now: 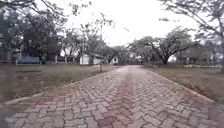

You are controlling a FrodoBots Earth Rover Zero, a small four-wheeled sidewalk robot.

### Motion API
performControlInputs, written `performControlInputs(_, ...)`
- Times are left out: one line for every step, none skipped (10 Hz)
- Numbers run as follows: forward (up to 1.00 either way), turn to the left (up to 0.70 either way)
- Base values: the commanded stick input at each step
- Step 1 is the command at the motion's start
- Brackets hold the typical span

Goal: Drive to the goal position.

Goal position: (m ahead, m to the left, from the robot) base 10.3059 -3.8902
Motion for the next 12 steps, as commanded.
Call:
performControlInputs(0.70,-0.02)
performControlInputs(0.70,-0.02)
performControlInputs(0.70,0.00)
performControlInputs(0.70,-0.01)
performControlInputs(0.70,-0.10)
performControlInputs(0.70,-0.22)
performControlInputs(0.70,-0.34)
performControlInputs(0.70,-0.34)
performControlInputs(0.70,-0.34)
performControlInputs(0.70,-0.11)
performControlInputs(0.70,0.01)
performControlInputs(0.70,0.02)
